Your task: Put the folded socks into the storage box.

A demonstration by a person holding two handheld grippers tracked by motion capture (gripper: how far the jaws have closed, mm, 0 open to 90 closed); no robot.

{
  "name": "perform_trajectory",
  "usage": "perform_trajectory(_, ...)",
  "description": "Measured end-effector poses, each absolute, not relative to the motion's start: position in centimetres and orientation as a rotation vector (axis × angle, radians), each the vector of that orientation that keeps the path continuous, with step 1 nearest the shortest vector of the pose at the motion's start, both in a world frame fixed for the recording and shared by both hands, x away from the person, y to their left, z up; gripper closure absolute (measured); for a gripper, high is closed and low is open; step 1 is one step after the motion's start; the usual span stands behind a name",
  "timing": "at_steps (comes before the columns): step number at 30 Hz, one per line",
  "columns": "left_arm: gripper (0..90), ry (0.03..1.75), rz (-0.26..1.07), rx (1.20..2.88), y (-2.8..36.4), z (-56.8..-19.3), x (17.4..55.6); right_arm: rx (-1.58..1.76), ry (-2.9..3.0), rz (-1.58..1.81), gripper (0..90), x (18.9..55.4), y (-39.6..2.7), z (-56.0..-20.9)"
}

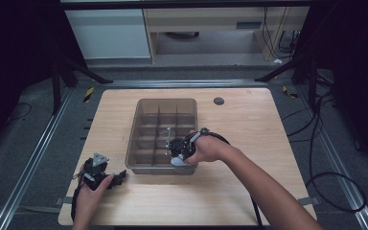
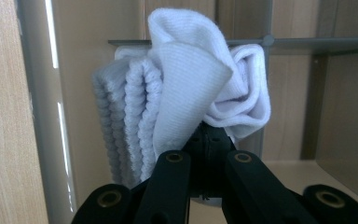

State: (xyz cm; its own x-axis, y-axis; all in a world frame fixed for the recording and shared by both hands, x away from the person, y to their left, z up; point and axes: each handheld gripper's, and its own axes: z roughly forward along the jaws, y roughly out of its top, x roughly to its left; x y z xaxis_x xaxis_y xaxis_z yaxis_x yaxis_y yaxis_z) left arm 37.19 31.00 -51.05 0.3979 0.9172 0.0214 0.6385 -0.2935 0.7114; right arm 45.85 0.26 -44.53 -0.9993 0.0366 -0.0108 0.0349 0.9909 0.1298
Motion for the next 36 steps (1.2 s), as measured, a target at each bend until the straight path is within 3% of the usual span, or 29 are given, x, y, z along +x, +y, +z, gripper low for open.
perform_trajectory(26, 0.0, 1.325, 0.579, 2.037, 31.0, -51.0, 37.2, 0.065, 3.109, 0.233, 89.8, 45.7, 0.0, -44.6)
perform_trajectory(36, 0.0, 1.324, 0.577, 2.040, 31.0, -51.0, 37.2, 0.076, 3.028, 0.305, 71.1, 45.3, -0.9, -42.8)
